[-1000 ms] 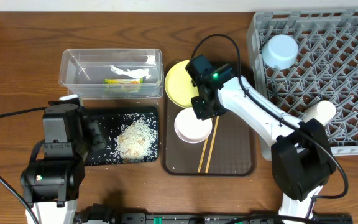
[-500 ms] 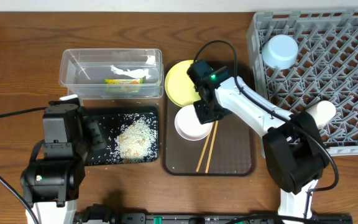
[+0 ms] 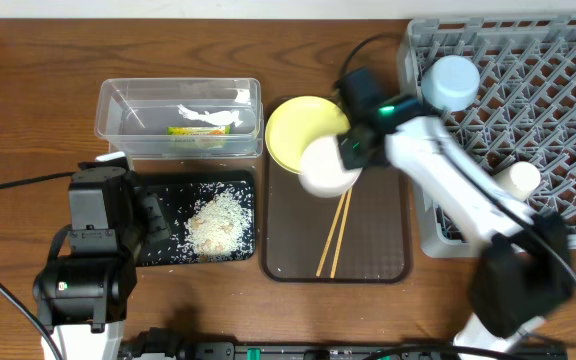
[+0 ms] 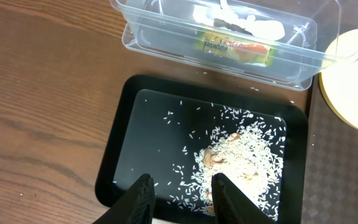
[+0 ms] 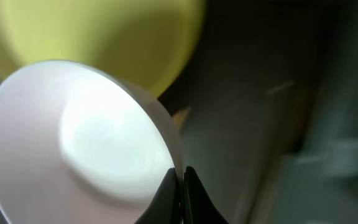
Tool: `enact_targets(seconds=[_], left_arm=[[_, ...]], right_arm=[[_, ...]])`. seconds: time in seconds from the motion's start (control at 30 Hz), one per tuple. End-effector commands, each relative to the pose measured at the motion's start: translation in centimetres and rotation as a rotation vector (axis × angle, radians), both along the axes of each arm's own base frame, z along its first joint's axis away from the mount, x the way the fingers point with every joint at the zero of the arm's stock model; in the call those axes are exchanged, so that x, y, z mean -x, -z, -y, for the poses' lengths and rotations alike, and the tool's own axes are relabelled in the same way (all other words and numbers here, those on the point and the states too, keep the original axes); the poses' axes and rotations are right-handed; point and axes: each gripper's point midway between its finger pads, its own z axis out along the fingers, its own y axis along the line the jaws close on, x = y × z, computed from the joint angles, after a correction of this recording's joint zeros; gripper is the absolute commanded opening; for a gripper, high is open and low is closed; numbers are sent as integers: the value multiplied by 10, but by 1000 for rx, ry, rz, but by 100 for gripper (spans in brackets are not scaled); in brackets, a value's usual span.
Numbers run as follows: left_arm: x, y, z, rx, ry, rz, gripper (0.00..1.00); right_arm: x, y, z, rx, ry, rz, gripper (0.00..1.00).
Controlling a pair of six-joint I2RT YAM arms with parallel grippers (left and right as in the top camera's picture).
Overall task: Sort waste into correct bins and load items into the dishwasher rack
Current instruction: 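Lift the pink cup with the right gripper toward the dish rack, then lower the pink cup into the rack and open the right gripper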
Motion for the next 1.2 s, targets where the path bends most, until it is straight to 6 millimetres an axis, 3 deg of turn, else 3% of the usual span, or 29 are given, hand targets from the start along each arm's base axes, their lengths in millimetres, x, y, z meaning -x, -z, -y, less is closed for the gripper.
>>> enact_targets(seconds=[0.0,0.13,0.3,0.57,0.8,1.17], left_arm=[[1,1,-1,4,-15,-2,34],[1,1,-1,4,-15,-2,34],[1,1,-1,4,-15,-2,34],[1,1,-1,4,-15,-2,34],[1,1,-1,4,-15,-2,34],[1,1,-1,4,-14,-3,34]], right_arm=[[-36,-71,62,143,128,269,1],[-63,-118,123,330,236,469,1],[-87,-164,192,618,343,618,1],[-130,-191,256,895,300,689,1],[-161,-178,290,1088,226,659,1],[-180,-106,324,1124,214,541,1]])
